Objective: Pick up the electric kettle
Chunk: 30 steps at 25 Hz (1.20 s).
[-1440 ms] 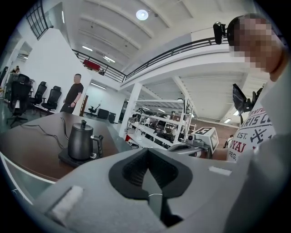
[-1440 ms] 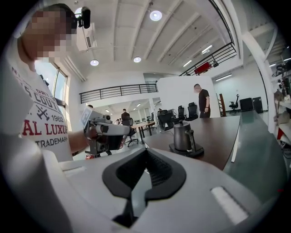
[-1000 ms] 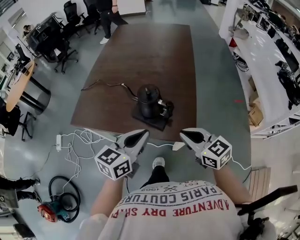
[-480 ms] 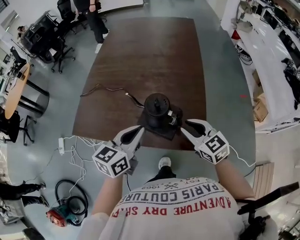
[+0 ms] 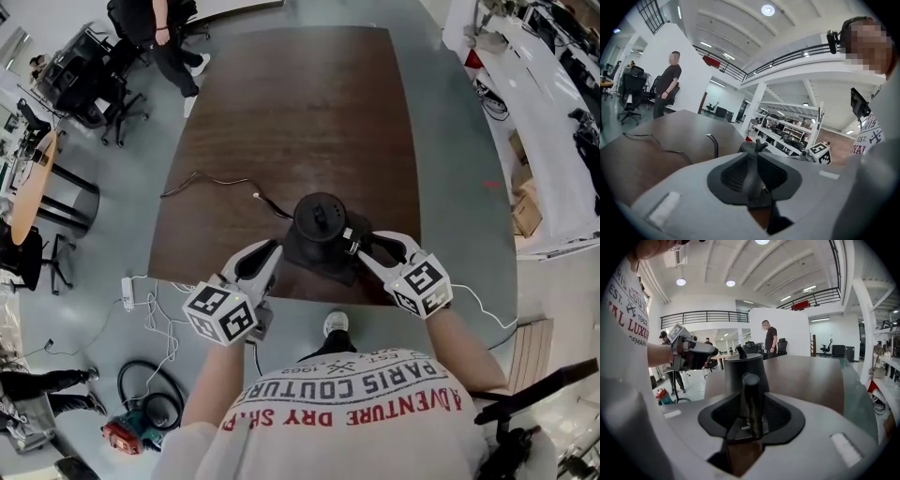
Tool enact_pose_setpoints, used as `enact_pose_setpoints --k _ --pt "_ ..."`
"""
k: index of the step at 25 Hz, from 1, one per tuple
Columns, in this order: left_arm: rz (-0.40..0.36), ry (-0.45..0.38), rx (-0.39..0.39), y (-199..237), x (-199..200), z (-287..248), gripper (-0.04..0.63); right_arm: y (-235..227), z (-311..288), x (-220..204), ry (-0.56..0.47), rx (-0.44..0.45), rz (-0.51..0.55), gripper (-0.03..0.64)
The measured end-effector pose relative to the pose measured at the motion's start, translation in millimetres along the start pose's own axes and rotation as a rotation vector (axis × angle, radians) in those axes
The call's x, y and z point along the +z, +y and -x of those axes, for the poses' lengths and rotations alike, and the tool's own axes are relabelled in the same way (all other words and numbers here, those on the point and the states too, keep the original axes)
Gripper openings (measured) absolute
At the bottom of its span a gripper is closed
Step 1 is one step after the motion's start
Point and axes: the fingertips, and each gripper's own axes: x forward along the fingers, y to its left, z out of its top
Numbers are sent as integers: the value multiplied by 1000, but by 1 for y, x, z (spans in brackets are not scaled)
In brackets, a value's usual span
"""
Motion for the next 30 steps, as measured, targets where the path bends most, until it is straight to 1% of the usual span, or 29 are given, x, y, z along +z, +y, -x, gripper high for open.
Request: enact_pose_setpoints --k 6,11,16,19,23,25,30 --pt "-7 17 84 42 2 -15 138 -1 -10 0 15 4 11 130" --pt "-12 46 135 73 -3 -33 141 3 -12 0 13 24 17 112" --pt "-24 59 145 85 -5 -58 141 -3 -8 -3 6 24 9 114" --pt "-26 47 139 86 -5 -66 141 -2 -9 -4 3 26 11 112" --pt "-34 30 137 86 1 -71 137 2 -10 -1 1 30 16 110" --pt "-40 23 151 83 5 -71 60 1 -8 0 -1 32 16 110" --pt "-28 3 159 82 5 -72 52 1 -6 -2 -3 33 18 110"
